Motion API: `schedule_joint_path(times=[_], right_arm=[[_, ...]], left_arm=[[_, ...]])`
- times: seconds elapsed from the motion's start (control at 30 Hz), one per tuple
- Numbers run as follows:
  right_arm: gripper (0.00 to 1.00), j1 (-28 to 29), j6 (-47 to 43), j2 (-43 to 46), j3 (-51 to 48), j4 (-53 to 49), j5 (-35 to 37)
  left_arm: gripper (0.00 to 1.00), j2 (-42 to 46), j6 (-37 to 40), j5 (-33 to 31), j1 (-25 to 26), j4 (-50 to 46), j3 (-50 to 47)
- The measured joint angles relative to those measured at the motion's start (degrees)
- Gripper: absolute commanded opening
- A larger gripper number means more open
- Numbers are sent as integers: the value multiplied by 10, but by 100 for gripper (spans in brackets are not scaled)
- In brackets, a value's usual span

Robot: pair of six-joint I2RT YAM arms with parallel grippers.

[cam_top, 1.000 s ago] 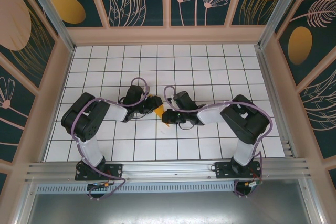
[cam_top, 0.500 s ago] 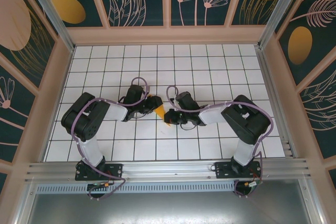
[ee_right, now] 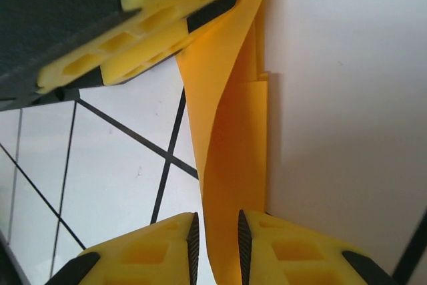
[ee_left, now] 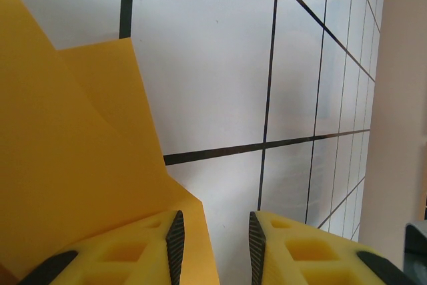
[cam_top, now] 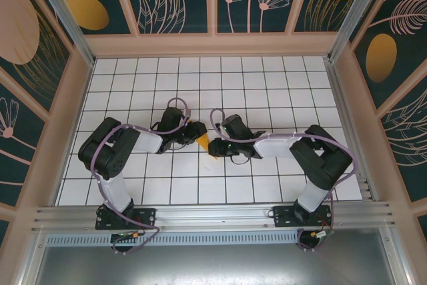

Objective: Fold a paper plane with a square sheet of paper (pick it up from the middle)
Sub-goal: Fold the wing for the fifth time at the center of the table.

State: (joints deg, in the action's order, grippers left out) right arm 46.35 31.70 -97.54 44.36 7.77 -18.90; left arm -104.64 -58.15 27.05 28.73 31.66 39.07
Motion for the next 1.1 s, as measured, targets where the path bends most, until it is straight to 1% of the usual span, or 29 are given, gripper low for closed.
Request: schedule_joint_path(times=[0.17,0.27,0.37,0.4,0.47,0.53,0.67,0.77,0.8,0.83,0.9,0.97,1.1], right_arm=[[27,11,-14,-21,19,-21,18],[25,11,-14,-24,21,-22,22],[20,10,-14,-25,21,-23,24],[17,10,-14,-25,20,-22,24],[13,8,-11,-26,14,-10,21],[5,6,-8,-26,3,9,15],[2,-3,9,-26,-18,49,-8],[2,-12,22,-28,-36,87,-29],[4,-15,26,-28,-40,97,-36],[8,-17,28,-29,-42,101,-39],[17,-18,32,-29,-42,100,-41],[20,-18,32,-25,-40,96,-43],[23,-18,21,-6,-35,52,-28]], left_arm=[[34,-1,0,0,0,0,1],[34,-1,0,1,0,0,1],[34,-1,0,1,0,0,1],[34,-1,0,1,0,0,2],[33,-2,0,1,0,0,2],[33,-2,0,1,0,-2,2],[33,-2,0,0,0,-4,4],[33,-4,1,1,0,-5,6],[33,-4,1,1,0,-6,7],[33,-4,1,1,0,-7,8],[32,-5,3,1,0,-9,9],[32,-5,6,2,0,-11,10],[32,-5,9,2,0,-17,14]])
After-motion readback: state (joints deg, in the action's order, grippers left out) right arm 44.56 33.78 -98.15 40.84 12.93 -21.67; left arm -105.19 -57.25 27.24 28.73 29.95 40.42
